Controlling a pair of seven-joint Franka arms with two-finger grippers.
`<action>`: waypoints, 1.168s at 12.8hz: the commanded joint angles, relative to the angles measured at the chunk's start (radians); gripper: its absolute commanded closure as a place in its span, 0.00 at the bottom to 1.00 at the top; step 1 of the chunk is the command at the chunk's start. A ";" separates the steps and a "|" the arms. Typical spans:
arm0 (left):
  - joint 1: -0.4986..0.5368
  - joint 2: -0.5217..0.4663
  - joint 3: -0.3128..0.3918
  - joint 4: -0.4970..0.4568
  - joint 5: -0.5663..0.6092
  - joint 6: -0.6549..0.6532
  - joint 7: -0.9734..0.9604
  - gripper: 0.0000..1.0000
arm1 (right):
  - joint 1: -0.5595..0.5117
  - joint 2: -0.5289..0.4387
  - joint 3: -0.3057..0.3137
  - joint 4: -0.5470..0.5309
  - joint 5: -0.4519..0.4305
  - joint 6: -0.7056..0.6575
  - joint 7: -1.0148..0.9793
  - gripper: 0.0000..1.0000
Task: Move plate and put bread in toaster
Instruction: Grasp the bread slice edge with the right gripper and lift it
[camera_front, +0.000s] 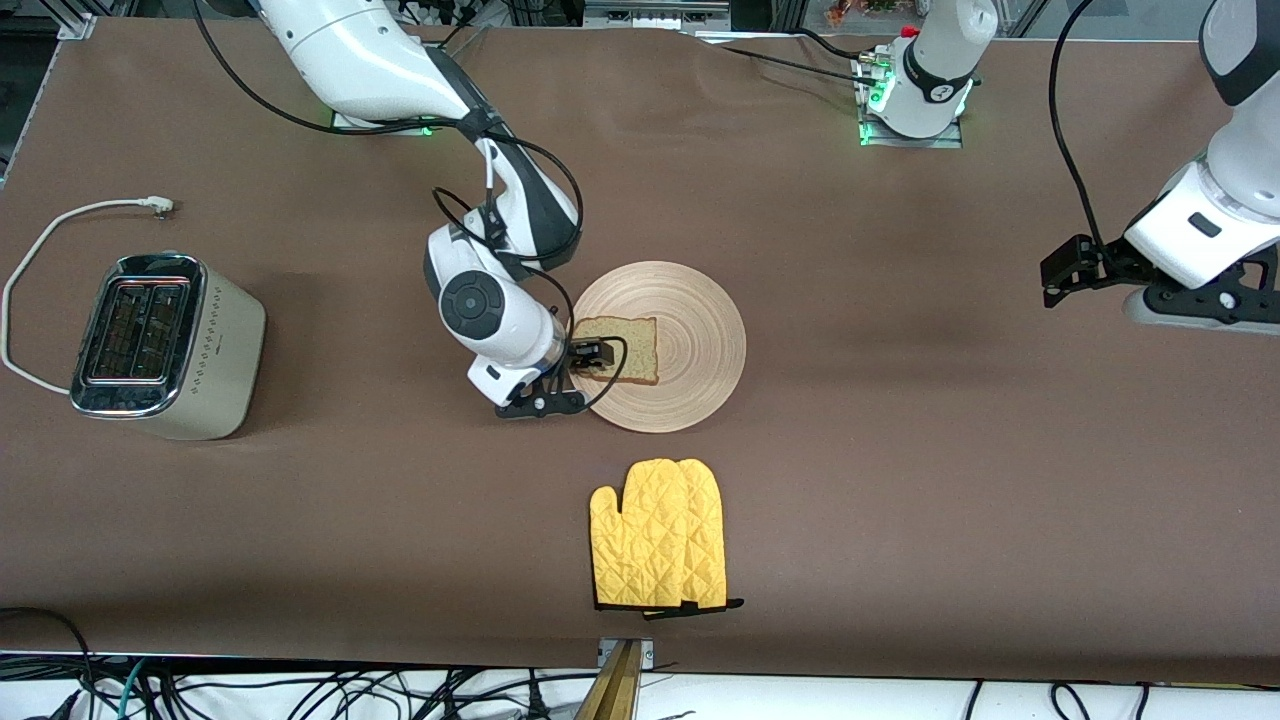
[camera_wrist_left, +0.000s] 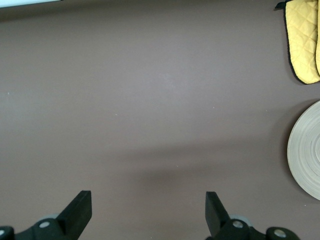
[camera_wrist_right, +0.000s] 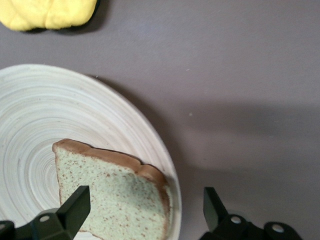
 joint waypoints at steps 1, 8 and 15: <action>-0.002 -0.063 0.006 -0.069 -0.026 0.009 0.004 0.00 | 0.031 0.018 -0.016 0.010 -0.050 0.015 0.052 0.00; 0.001 -0.039 0.001 -0.014 -0.026 -0.030 0.014 0.00 | 0.050 0.029 -0.014 0.012 -0.103 0.015 0.104 0.00; 0.006 -0.036 0.003 -0.010 -0.026 -0.030 0.047 0.00 | 0.070 0.041 -0.014 0.013 -0.101 0.017 0.106 0.01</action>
